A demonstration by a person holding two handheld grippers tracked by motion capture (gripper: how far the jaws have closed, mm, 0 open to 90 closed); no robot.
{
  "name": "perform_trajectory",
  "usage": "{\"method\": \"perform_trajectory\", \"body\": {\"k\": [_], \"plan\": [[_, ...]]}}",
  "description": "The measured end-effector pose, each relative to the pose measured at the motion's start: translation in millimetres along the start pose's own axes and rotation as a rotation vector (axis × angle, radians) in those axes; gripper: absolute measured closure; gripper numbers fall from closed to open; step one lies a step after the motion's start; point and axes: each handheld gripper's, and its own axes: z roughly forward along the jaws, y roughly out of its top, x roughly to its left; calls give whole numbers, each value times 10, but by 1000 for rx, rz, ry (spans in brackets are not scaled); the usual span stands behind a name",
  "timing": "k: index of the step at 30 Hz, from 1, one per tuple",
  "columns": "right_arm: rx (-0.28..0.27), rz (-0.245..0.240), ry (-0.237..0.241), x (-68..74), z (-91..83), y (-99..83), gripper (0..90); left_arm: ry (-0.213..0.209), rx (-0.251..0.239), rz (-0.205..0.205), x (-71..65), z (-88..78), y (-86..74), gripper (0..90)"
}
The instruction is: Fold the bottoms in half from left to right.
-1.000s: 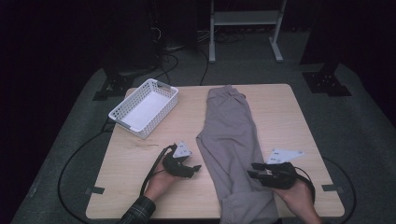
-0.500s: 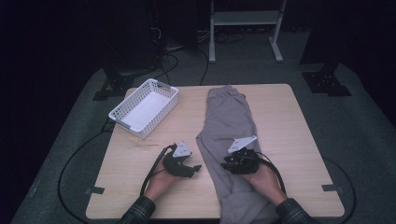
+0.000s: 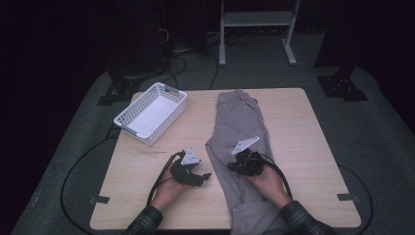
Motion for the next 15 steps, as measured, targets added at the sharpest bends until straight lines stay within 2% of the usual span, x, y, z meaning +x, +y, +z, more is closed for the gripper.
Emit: {"method": "perform_trajectory", "body": {"k": [4,8,11,13,15], "plan": [[-81,32,53,5,-112,111,891,1,0,-1,0,1,1,302],[-113,23,80,51,-104,225,891,1,-1,-4,-2,3,1,301],[-111,28,101,83,-12,283,891,2,-1,-2,1,3,2,301],[-89,20,105,98,93,292,887,4,0,-2,2,4,2,294],[-51,25,103,101,217,283,813,6,1,-3,3,4,2,285]]}}
